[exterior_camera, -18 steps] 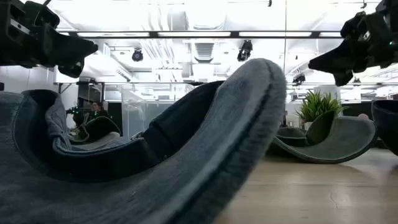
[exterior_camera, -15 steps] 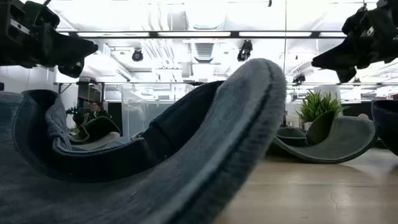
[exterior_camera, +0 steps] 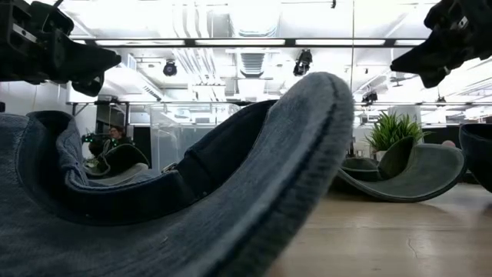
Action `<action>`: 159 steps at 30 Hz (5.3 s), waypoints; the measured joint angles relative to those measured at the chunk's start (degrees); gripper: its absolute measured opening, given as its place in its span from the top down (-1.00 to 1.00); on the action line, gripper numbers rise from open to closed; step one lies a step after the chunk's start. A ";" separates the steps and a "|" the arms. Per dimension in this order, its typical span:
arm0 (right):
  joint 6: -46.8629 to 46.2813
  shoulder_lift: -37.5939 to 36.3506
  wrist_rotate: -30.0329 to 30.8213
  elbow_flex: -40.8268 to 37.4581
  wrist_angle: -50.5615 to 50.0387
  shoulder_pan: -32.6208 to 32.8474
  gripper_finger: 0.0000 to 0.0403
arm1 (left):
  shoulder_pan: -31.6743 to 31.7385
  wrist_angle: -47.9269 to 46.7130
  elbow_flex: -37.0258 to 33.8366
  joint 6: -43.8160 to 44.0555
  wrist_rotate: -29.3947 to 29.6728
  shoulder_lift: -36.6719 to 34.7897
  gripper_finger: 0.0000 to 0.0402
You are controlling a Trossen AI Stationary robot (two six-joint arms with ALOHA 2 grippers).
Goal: Pick & Place hat
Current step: Put the right gray cap into the right transparent bin
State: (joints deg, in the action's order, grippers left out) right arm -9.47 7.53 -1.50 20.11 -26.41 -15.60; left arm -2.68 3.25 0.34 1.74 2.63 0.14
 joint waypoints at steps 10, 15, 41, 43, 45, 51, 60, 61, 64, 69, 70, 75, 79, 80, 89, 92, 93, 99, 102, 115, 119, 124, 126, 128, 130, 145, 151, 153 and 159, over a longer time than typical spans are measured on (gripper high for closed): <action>-15.59 12.11 -5.59 3.34 -0.33 0.42 0.75 | 0.02 0.03 -0.02 0.00 0.00 0.00 0.76; -21.76 23.19 -11.34 9.40 -3.31 2.30 0.80 | 0.06 0.04 0.00 0.00 -0.02 0.00 0.76; -54.07 42.13 -17.53 24.74 -27.40 13.95 0.66 | 0.04 -0.45 0.00 0.00 -0.02 0.00 0.76; -55.74 42.45 -17.59 24.66 -27.40 14.44 0.59 | 0.04 -0.89 0.00 -0.02 -0.03 0.00 0.76; -56.76 42.62 -17.49 24.47 -27.39 14.63 0.52 | 0.04 -1.17 -0.01 -0.02 -0.04 0.01 0.76; -60.47 43.16 -16.77 23.65 -27.43 14.63 0.31 | 0.00 -1.70 0.00 -0.04 -0.09 0.13 0.76; -69.83 44.87 -12.37 20.52 -27.20 14.63 0.09 | 0.00 -1.77 0.00 -0.07 -0.09 0.24 0.76; -70.75 45.17 -12.15 19.96 -27.02 14.63 0.09 | 0.00 -1.77 0.00 -0.26 -0.11 0.26 0.76; -72.45 46.45 -11.93 18.93 -26.45 14.63 0.08 | 0.02 -1.77 0.00 -1.74 -0.09 0.31 0.76; -72.68 48.37 -8.96 17.87 -20.36 14.74 0.09 | 0.02 -1.76 0.00 -1.81 -0.09 0.33 0.76; -72.90 48.77 -8.56 17.76 -19.04 14.78 0.09 | 0.02 -1.77 0.00 -1.81 -0.09 0.35 0.76; -73.07 51.40 -7.36 17.58 -18.04 15.16 0.11 | 0.03 -1.77 0.00 -1.77 -0.09 0.35 0.76; -73.08 54.07 -7.32 17.58 -17.81 15.94 0.14 | 0.07 -1.77 0.00 -1.77 -0.07 0.35 0.76; -73.05 54.73 -7.30 17.58 -17.80 16.22 0.14 | 0.07 -1.77 0.00 -1.77 -0.07 0.35 0.76; -73.05 60.25 -7.04 17.58 -16.83 18.02 0.14 | 0.07 -1.75 0.00 -1.77 -0.07 0.35 0.76; -72.89 61.38 -7.00 17.58 -14.88 18.13 0.15 | 0.05 -1.77 0.00 -1.77 -0.07 0.35 0.76; -72.91 61.72 -6.94 17.58 -14.03 18.13 0.15 | 0.05 -1.76 0.00 -1.77 -0.07 0.35 0.76; -72.90 63.59 -6.84 17.30 -12.62 18.13 0.15 | 0.04 -1.77 0.00 -1.77 -0.07 0.34 0.76; -73.05 64.83 -6.84 16.68 -11.45 18.13 0.15 | 0.04 -1.77 -0.01 -1.84 -0.07 0.40 0.76; -72.94 65.73 -4.50 15.49 -8.35 19.11 0.37 | 0.00 -1.77 0.00 -1.88 -0.07 0.52 0.76; -73.11 65.73 -4.22 14.45 -8.14 20.10 0.55 | 0.00 -1.76 0.00 -1.89 -0.06 0.52 0.76; -74.62 65.57 -2.99 13.21 -7.93 21.86 0.81 | 0.00 -1.75 0.00 -1.88 -0.07 0.52 0.76; -74.88 65.27 -1.82 13.19 -7.75 22.63 0.90 | 0.02 -1.75 0.00 -1.86 -0.07 0.52 0.76; -75.42 64.88 -0.57 13.37 -7.51 23.32 0.93 | 0.02 -1.75 0.00 -1.84 -0.07 0.52 0.76; -75.69 64.13 0.47 13.60 -7.57 23.70 0.93 | 0.02 -1.75 0.00 -1.82 -0.04 0.52 0.76; -76.78 51.79 0.00 20.50 -8.13 24.77 0.94 | 0.07 -1.68 0.00 -1.75 -0.02 0.76 0.76; -73.61 48.23 -5.88 25.50 -8.12 24.83 0.94 | 0.07 -1.66 0.00 -1.75 -0.02 0.76 0.76; -72.59 47.93 -6.76 27.34 -8.18 25.04 0.94 | 0.06 -1.66 0.00 -1.73 -0.02 0.76 0.76; -68.26 49.53 -4.06 34.20 -8.02 25.14 0.94 | 0.04 -1.64 0.00 -1.73 -0.02 0.76 0.76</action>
State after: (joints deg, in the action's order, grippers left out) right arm -77.73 57.06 -5.56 54.32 -34.43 9.54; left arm -2.63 1.61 0.34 0.01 2.61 0.91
